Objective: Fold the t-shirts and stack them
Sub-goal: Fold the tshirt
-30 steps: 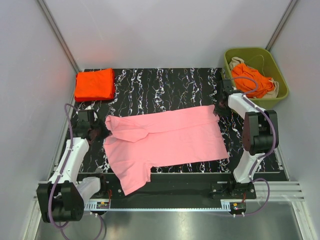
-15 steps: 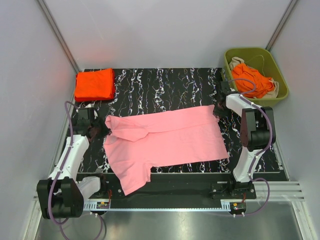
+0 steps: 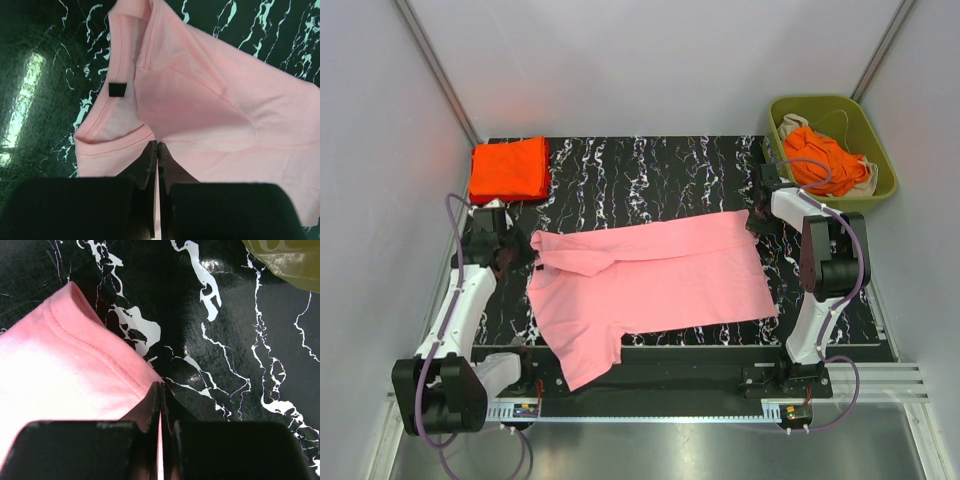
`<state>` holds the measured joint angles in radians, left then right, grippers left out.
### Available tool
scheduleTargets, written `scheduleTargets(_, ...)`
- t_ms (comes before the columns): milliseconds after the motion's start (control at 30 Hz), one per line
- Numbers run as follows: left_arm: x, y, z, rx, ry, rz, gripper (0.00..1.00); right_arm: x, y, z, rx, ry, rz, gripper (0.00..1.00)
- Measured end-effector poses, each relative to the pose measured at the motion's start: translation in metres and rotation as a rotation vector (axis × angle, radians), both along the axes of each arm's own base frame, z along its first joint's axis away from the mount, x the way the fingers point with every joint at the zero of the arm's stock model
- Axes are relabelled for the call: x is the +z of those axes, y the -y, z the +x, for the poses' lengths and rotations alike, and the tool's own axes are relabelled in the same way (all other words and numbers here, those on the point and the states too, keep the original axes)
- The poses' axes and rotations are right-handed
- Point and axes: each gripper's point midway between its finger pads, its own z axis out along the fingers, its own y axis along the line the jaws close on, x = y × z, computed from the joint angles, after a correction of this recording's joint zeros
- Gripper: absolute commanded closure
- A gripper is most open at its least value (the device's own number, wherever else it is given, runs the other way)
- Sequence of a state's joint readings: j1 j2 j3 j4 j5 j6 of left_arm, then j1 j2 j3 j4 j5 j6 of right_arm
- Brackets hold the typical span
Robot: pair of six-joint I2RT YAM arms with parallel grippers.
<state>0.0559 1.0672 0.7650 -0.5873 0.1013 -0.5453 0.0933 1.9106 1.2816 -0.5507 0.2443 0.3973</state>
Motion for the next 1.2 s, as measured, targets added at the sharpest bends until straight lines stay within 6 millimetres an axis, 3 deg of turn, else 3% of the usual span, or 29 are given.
scheduleTargets(267,0.027,-0.005,0.017,-0.001,0.059,0.031,1.0,0.001,-0.002,0.0,0.005,0.002,0.011,1.0)
scheduleTargets(433,0.021,-0.005,0.017,-0.003,0.036,0.033,1.0,0.005,-0.005,-0.002,0.01,0.011,0.025,1.0)
scheduleTargets(500,0.018,-0.005,0.017,-0.003,0.026,0.033,1.0,0.009,-0.005,-0.001,0.007,0.024,0.029,0.89)
scheduleTargets(733,0.015,-0.006,0.017,-0.003,0.013,0.038,1.0,0.01,-0.007,-0.008,-0.016,0.029,0.049,0.75)
scheduleTargets(1200,0.014,-0.005,0.017,-0.006,0.012,0.033,1.0,0.006,-0.008,-0.008,-0.04,0.032,0.048,0.75)
